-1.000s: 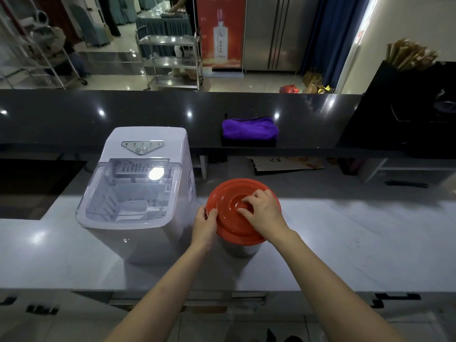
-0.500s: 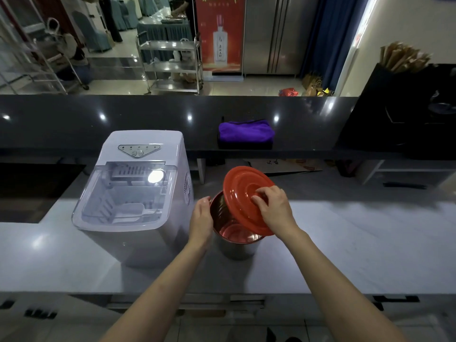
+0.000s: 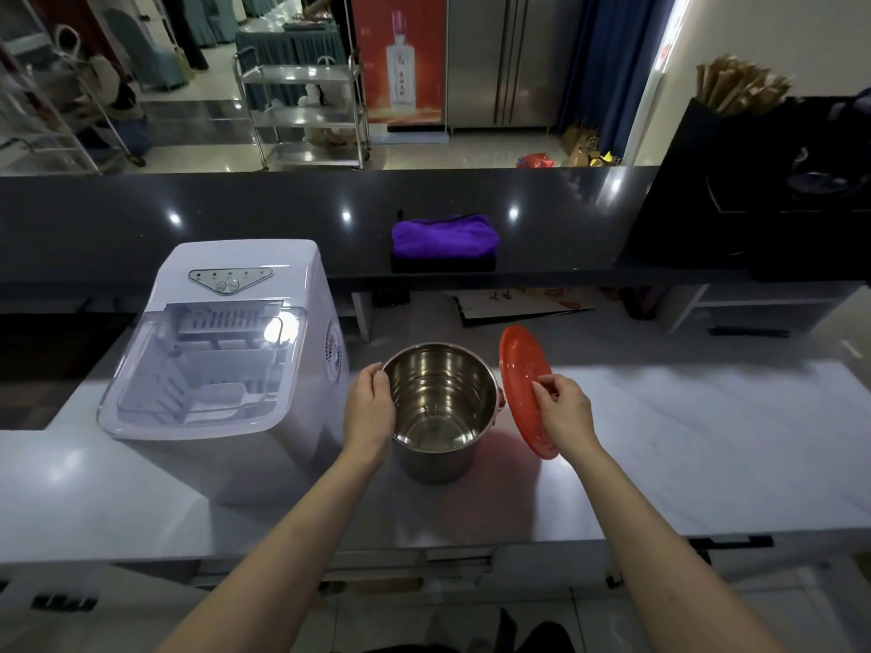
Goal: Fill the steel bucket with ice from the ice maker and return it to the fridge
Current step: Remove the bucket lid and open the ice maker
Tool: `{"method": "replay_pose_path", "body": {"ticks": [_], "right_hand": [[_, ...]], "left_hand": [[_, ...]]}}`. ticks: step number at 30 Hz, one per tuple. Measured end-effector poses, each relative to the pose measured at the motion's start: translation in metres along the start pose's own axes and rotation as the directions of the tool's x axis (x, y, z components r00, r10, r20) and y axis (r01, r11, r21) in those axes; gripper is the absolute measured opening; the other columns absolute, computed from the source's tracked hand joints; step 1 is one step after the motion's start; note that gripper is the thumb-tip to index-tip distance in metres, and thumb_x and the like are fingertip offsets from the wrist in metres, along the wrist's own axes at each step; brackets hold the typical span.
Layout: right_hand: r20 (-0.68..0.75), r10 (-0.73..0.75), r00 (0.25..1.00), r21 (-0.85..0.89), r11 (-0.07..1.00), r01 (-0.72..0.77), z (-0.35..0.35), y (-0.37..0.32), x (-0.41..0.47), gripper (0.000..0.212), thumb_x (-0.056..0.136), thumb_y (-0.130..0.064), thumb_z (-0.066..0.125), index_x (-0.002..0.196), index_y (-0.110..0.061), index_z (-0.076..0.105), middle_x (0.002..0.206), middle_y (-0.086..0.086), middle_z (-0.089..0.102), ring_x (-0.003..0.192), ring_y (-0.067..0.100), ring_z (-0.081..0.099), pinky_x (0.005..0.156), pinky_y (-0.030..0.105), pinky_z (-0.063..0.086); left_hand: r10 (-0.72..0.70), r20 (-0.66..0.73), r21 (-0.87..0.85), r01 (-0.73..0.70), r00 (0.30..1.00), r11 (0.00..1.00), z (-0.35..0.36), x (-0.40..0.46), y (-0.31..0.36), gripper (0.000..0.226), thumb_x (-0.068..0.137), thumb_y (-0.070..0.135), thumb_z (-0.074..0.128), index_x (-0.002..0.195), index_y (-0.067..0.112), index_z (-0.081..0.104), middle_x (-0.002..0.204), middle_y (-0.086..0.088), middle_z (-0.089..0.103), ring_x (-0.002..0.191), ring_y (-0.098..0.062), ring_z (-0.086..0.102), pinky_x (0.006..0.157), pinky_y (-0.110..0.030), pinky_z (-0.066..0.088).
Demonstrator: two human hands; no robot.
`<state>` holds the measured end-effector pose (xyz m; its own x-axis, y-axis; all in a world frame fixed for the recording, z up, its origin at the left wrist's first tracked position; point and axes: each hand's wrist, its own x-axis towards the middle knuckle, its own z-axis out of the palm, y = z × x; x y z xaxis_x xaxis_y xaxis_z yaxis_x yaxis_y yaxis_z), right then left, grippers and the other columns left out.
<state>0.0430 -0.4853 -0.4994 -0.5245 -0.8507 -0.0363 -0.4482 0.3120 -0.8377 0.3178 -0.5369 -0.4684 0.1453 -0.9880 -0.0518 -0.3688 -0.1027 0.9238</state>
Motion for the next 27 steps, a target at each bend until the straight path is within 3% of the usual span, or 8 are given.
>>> {"method": "replay_pose_path", "body": {"ticks": [7, 11, 21, 27], "right_hand": [[0.040, 0.043, 0.998, -0.162, 0.986, -0.036, 0.009, 0.048, 0.000, 0.024, 0.102, -0.021, 0.064, 0.119, -0.007, 0.074, 0.117, 0.015, 0.067, 0.110, 0.032, 0.065, 0.086, 0.026, 0.040], [0.044, 0.067, 0.997, -0.256, 0.965, -0.054, 0.014, 0.067, 0.002, 0.025, 0.102, -0.021, 0.064, 0.118, -0.003, 0.073, 0.119, 0.019, 0.066, 0.110, 0.037, 0.064, 0.090, 0.035, 0.046], [0.117, 0.088, 0.989, -0.466, 0.884, -0.023, 0.019, 0.097, 0.002, 0.027, 0.100, -0.022, 0.067, 0.119, -0.004, 0.068, 0.126, 0.016, 0.060, 0.115, 0.036, 0.059, 0.099, 0.042, 0.046], [0.141, 0.094, 0.986, -0.485, 0.874, -0.014, 0.023, 0.105, -0.002, 0.021, 0.097, -0.013, 0.066, 0.116, -0.004, 0.070, 0.123, 0.016, 0.064, 0.109, 0.034, 0.062, 0.093, 0.040, 0.048]], "left_hand": [[-0.001, -0.005, 0.036, 0.001, 1.000, 0.999, 0.006, 0.001, 0.000, 0.042, 0.110, 0.027, 0.037, 0.147, 0.011, 0.050, 0.145, -0.007, 0.054, 0.134, -0.021, 0.048, 0.106, -0.029, 0.034], [-0.003, -0.011, 0.042, 0.003, 1.000, 0.999, 0.008, 0.003, 0.000, 0.042, 0.110, 0.026, 0.037, 0.146, 0.011, 0.050, 0.144, -0.008, 0.055, 0.133, -0.021, 0.048, 0.105, -0.028, 0.034], [-0.026, -0.041, 0.015, 0.026, 0.999, 1.000, 0.010, 0.003, 0.001, 0.039, 0.109, 0.026, 0.039, 0.142, 0.012, 0.054, 0.137, -0.004, 0.058, 0.119, -0.012, 0.049, 0.099, -0.026, 0.035], [-0.028, -0.047, 0.025, 0.030, 0.998, 0.999, 0.011, 0.002, 0.004, 0.040, 0.109, 0.025, 0.038, 0.143, 0.011, 0.054, 0.137, -0.004, 0.058, 0.121, -0.013, 0.050, 0.100, -0.027, 0.035]]}}
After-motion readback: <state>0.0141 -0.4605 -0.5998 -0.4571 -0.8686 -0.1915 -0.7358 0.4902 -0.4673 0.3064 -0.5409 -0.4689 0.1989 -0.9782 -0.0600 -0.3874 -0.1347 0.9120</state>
